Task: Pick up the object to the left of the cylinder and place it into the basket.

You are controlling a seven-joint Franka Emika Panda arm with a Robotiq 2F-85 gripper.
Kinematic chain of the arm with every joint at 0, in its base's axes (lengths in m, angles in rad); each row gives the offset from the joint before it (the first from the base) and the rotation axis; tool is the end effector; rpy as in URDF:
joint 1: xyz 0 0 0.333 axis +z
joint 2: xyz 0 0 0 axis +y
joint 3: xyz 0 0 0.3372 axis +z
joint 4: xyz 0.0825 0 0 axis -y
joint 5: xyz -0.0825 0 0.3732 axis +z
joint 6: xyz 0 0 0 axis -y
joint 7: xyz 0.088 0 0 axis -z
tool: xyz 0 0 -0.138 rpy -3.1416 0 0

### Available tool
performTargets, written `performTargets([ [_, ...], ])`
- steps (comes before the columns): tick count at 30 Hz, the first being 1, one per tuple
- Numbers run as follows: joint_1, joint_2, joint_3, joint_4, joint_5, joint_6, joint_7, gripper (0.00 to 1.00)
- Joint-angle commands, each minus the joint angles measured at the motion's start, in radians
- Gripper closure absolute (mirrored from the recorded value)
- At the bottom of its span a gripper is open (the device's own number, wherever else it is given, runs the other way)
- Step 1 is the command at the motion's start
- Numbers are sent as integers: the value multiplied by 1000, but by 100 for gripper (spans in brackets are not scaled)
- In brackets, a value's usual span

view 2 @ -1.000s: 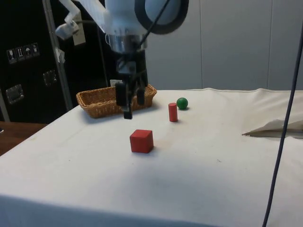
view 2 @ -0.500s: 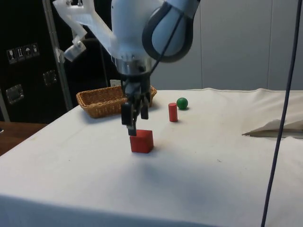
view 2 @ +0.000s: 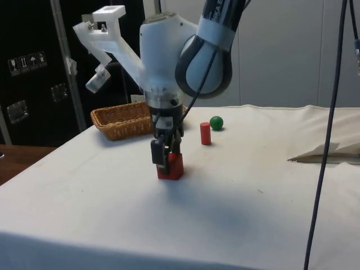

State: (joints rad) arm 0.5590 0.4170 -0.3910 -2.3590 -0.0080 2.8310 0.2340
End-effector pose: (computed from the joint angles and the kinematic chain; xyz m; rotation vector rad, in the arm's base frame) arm 0.5173 0.0789 0.1725 3.0003 -0.0322 0.1722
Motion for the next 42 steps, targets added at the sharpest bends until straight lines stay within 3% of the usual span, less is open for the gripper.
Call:
performTargets([
  [1,-15,-4,17,-8,15,15,-13,32],
  [2,-17,0,18,-8,15,18,-14,55],
  [3,-3,6,0,0,0,4,0,65],
  [4,-17,1,18,-8,15,19,-14,65],
  [7,-19,3,19,-8,15,21,-14,96],
  [8,-19,3,19,-8,16,21,-14,99],
  [11,-20,4,19,-8,16,23,-14,99],
  [12,-5,6,1,-1,0,5,0,99],
  [13,-20,5,19,-8,16,23,-15,98],
  [18,-17,-19,1,5,4,-10,-18,98],
  [19,-7,2,-4,5,0,6,-4,98],
  [20,-16,-23,-4,9,3,-16,-21,98],
  [27,-13,-66,-37,40,1,-82,-49,98],
  [28,-9,-59,-37,36,0,-69,-42,98],
  [42,-14,-112,-85,135,2,-203,-97,98],
])
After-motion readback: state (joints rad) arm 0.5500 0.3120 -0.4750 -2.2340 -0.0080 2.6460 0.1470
